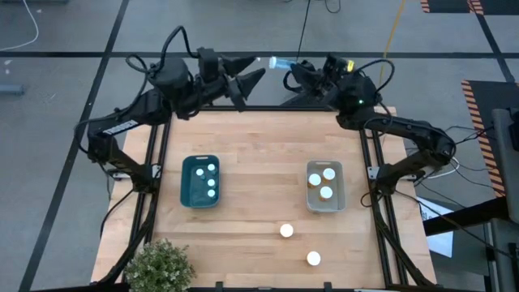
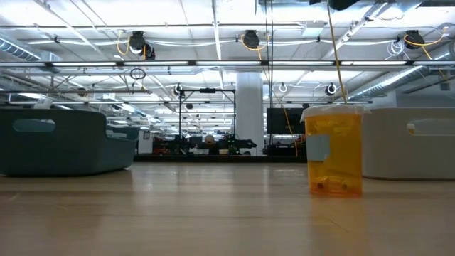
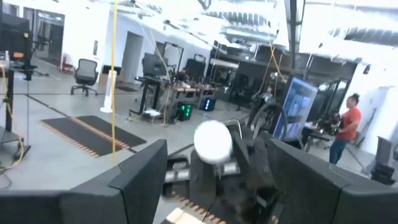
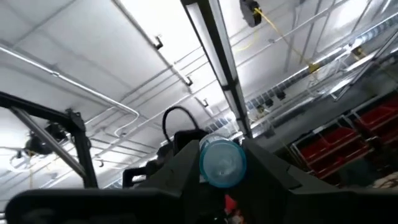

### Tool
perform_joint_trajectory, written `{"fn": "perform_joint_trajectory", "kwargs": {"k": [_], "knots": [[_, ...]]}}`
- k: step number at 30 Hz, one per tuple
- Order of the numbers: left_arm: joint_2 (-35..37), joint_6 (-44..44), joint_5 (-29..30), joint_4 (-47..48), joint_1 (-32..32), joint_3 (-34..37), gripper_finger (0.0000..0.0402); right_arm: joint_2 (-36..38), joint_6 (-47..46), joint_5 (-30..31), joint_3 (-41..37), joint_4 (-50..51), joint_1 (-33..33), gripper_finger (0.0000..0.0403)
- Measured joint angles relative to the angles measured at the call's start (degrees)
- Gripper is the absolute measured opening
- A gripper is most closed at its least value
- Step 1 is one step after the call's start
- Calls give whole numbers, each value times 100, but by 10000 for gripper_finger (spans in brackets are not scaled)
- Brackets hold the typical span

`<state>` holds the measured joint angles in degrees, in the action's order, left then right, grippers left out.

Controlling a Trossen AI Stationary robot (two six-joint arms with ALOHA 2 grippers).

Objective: Pick and place medicine bottles into bin by pill shape (circle, oval)
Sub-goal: Adjust the blue pill bottle

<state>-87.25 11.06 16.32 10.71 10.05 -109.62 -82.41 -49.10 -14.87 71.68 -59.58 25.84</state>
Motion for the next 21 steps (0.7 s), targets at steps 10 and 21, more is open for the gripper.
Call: {"fn": "perform_joint_trajectory", "kwargs": {"k": [10,21], "knots": [[-21,670,-784,244,336,0,278,-370,-50,284,0,-318,-316,100],[-21,989,-1174,779,560,0,278,-369,179,289,0,-179,-320,100]]}}
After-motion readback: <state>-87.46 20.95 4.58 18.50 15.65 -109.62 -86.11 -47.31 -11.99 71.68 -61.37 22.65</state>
